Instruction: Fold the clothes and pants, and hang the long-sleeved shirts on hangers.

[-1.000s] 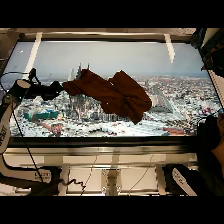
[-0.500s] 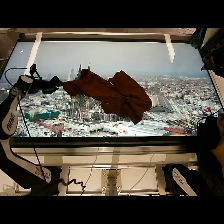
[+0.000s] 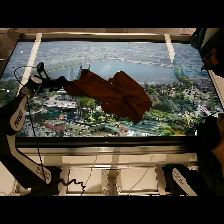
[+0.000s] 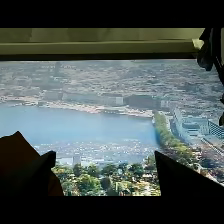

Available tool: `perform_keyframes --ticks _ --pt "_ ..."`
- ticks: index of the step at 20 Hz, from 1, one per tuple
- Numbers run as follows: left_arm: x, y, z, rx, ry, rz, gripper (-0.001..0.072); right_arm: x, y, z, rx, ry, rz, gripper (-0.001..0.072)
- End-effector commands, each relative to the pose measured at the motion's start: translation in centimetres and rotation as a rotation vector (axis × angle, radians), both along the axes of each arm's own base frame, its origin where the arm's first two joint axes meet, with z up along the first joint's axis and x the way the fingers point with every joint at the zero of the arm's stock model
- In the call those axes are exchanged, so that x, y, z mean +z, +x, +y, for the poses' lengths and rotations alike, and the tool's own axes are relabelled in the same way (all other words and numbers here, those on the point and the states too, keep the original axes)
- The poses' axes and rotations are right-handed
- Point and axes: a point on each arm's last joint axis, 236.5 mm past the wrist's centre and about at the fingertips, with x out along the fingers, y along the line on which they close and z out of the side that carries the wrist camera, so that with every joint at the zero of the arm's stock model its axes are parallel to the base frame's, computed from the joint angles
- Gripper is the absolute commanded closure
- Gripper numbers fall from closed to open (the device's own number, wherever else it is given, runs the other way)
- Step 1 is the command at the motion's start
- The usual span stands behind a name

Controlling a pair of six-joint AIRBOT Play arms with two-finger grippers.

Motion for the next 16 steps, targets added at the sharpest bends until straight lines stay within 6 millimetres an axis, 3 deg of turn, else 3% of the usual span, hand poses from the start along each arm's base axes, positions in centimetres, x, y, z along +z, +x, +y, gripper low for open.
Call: perform_keyframes --ticks 1,4,5,7,8,12,16 --pt "-0.1 0.6 -1.7 -0.017 0.020 -0.027 0.0174 0.4 0.2 0.1 0.003 0.006 -0.019 0.0018" --pt "0.0 0.9 -2.3 -0.021 0.027 -0.041 0.0187 0.5 0.2 0.5 0.013 0.019 -0.021 0.0019" --pt "0.2 1.1 -2.2 -0.012 0.027 -0.047 0.0303 0.5 0.2 0.5 0.013 0.019 -0.021 0.0018" --pt "0.4 1.3 -1.8 0.033 -0.007 -0.047 0.0605 0.5 0.2 0.5 0.013 0.019 -0.021 0.0018" --pt "0.7 1.5 -1.7 0.058 -0.038 -0.050 0.0689 0.5 0.2 0.5 0.013 0.019 -0.021 0.0018" --pt "2.5 2.1 -1.0 0.121 -0.120 -0.072 0.0690 0.5 0.2 1.0 0.029 0.040 -0.024 0.0018" --pt "6.4 1.3 -0.6 0.028 -0.030 -0.117 0.0691 0.7 0.2 2.8 0.079 0.125 -0.028 0.0018"
